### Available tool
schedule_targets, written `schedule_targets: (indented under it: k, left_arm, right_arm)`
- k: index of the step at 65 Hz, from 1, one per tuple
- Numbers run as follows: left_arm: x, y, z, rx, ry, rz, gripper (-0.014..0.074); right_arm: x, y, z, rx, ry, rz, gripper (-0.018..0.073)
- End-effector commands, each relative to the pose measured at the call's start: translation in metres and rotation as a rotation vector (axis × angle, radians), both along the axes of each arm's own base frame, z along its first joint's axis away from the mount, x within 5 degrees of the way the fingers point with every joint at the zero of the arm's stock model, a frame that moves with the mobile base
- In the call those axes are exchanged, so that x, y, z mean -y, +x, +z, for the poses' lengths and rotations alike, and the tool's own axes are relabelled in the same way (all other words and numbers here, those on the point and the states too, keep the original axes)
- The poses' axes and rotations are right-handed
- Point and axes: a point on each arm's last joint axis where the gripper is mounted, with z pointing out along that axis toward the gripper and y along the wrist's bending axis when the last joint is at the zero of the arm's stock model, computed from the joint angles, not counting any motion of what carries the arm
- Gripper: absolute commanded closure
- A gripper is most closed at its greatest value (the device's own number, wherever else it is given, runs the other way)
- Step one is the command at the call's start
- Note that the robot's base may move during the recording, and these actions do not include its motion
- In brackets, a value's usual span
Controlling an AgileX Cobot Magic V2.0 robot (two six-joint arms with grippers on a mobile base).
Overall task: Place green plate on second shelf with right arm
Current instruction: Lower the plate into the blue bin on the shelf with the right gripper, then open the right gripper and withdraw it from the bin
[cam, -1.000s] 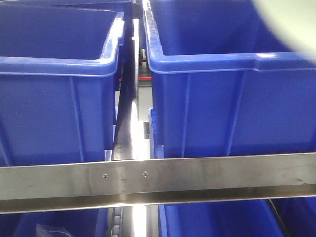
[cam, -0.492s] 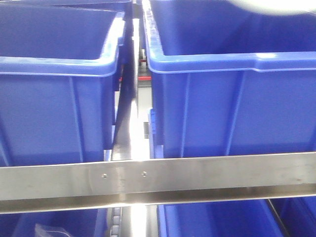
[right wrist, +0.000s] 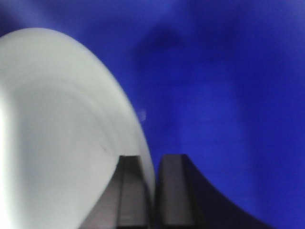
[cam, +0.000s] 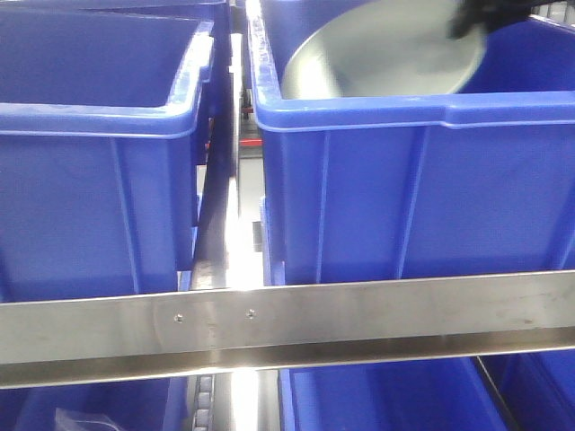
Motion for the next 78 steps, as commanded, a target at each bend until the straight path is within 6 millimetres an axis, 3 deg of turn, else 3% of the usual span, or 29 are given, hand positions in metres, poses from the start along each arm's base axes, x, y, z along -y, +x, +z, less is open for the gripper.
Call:
schedule_targets:
  k: [1,8,20,25,38,41,48,57,67,78]
  left_arm:
    - [0.0,0.0,-0.006,0.055,-0.012,-0.001,0.0466]
    - [0.0,0.0,-0.006,0.055,-0.012,-0.001,0.0466]
    - [0.0,0.0,-0.006,0.055,-0.012,-0.001,0.0466]
    - [0.0,0.0,-0.006,0.055,-0.012,-0.001,0.0466]
    - [0.0,0.0,-0.006,0.055,-0.012,-0.001,0.0466]
    - [0.0,0.0,-0.006,0.055,-0.012,-0.001,0.0466]
    - [0.0,0.0,-0.006,0.055,-0.012,-0.001,0.0466]
    - [0.0,0.0,-0.006,0.055,-0.012,-0.001,0.0466]
    - [0.0,0.0,-0.006,0.055,-0.012,-0.001,0.0466]
    - [0.0,0.0,-0.006,0.055,-0.012,-0.001,0.0466]
  right_arm:
    - [0.0,0.003,0.049,0.097,0.026,-0.01,0.024]
    - [0.002,0.008,0.052,0.052,0.017,-0.02,0.0153]
    - [0.006,-0.003,0.061,0.014,-0.003,-0.027,0.0164]
    - [0.01,-0.013,0.07,-0.008,-0.039,-0.029,0.0213]
    - [0.018,-0.049,0.108,0.018,-0.101,-0.024,0.047]
    - [0.02,-0.061,0.12,0.052,-0.096,-0.025,0.052]
    - [0.026,-0.093,0.14,0.103,-0.087,-0.027,0.0502]
    - [0.034,-0.143,0.152,0.14,-0.084,-0.029,0.0502]
    - [0.046,-0.214,0.151,0.202,-0.081,-0.031,0.0503]
    - [0.06,-0.303,0.133,0.299,-0.064,-0.034,0.0503]
